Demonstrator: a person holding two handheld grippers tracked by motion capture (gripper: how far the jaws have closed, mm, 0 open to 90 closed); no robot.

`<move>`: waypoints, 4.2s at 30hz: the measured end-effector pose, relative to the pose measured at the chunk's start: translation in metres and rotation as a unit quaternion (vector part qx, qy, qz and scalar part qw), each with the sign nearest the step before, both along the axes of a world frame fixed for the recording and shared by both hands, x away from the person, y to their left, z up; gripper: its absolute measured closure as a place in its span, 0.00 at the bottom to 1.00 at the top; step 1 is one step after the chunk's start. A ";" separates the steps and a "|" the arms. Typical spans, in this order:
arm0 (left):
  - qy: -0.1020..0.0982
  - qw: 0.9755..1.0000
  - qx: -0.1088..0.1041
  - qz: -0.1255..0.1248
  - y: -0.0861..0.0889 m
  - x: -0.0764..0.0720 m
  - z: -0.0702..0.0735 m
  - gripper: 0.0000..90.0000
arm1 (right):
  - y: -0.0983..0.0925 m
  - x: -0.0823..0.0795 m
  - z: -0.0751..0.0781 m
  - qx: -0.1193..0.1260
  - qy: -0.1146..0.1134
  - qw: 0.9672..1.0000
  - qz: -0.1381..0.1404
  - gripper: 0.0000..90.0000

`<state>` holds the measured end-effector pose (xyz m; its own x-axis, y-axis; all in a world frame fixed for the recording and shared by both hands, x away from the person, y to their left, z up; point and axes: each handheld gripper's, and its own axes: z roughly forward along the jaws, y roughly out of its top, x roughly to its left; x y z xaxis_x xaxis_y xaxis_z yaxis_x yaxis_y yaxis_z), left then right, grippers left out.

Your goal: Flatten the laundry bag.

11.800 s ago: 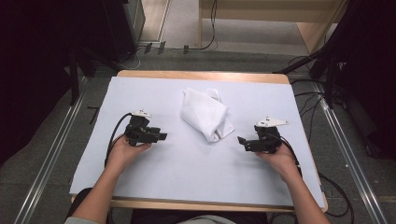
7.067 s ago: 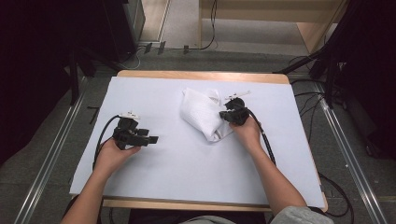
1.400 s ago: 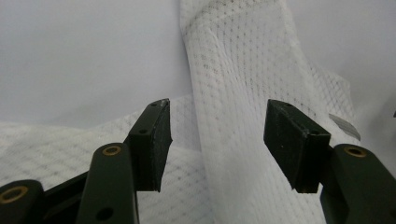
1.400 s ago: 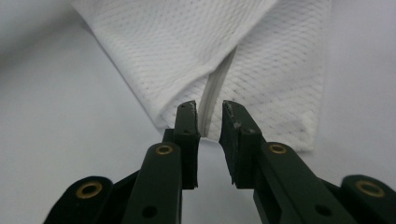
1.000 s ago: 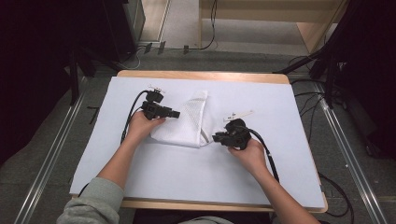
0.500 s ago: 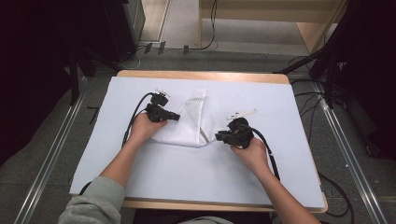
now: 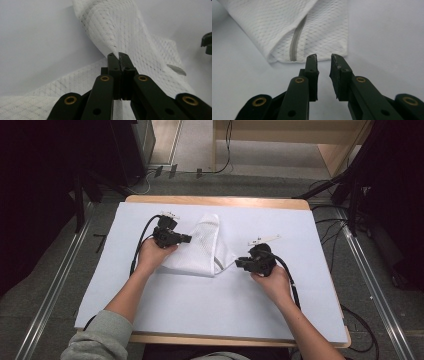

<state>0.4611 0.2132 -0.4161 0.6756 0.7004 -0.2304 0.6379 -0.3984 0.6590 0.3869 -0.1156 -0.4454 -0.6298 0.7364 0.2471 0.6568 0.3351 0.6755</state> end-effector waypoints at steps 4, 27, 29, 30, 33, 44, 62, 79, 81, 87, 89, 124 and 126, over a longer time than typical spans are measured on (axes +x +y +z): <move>-0.023 1.000 -0.001 -0.021 -0.004 -0.011 0.011 1.00 | -0.008 0.002 0.002 0.003 -0.001 1.000 -0.014 0.86; -0.017 0.991 0.050 -0.124 -0.045 -0.066 -0.005 0.99 | -0.016 0.008 0.006 0.017 -0.012 0.999 -0.031 0.83; -0.011 0.991 0.053 -0.126 -0.046 -0.067 -0.009 0.98 | -0.015 0.010 0.003 0.018 -0.013 0.999 -0.031 0.79; -0.004 0.991 0.056 -0.125 -0.047 -0.067 -0.011 0.98 | -0.014 0.011 0.002 0.018 -0.015 0.999 -0.030 0.78; 0.013 0.990 0.056 -0.127 -0.046 -0.065 -0.018 0.97 | -0.012 0.014 0.000 0.021 -0.014 0.999 -0.032 0.76; 0.021 0.991 0.044 -0.126 -0.038 -0.068 -0.034 0.95 | -0.007 0.026 0.011 0.038 -0.044 0.998 -0.019 0.60; 0.013 0.992 0.022 -0.124 -0.032 -0.065 -0.042 0.96 | 0.019 0.040 0.005 0.061 -0.043 0.996 0.046 0.58; 0.076 0.993 -0.041 -0.076 -0.006 -0.058 -0.016 0.72 | 0.013 0.027 0.031 0.071 -0.042 0.996 0.041 0.99; 0.072 0.994 -0.045 -0.073 0.003 -0.057 -0.010 0.72 | 0.013 0.025 0.033 0.069 -0.043 0.996 0.040 0.99; 0.047 0.998 -0.021 -0.032 0.025 -0.053 0.000 0.70 | 0.013 0.010 0.041 0.069 -0.046 0.995 0.049 0.99; 0.036 0.999 -0.012 -0.017 0.036 -0.049 0.000 0.68 | 0.013 0.005 0.041 0.068 -0.048 0.995 0.053 0.99; 0.060 0.995 0.043 0.074 0.076 -0.023 -0.029 0.78 | 0.009 -0.044 0.037 0.065 -0.051 0.994 0.077 0.98; 0.066 0.995 0.035 0.063 0.073 -0.022 -0.030 0.92 | 0.008 -0.043 0.037 0.065 -0.049 0.994 0.074 0.98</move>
<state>0.4391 0.2860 -0.4460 0.5477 0.7956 -0.2588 0.7654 -0.3516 0.5390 0.3443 -0.1080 -0.4087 -0.7550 0.5993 0.2660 0.5351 0.3288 0.7782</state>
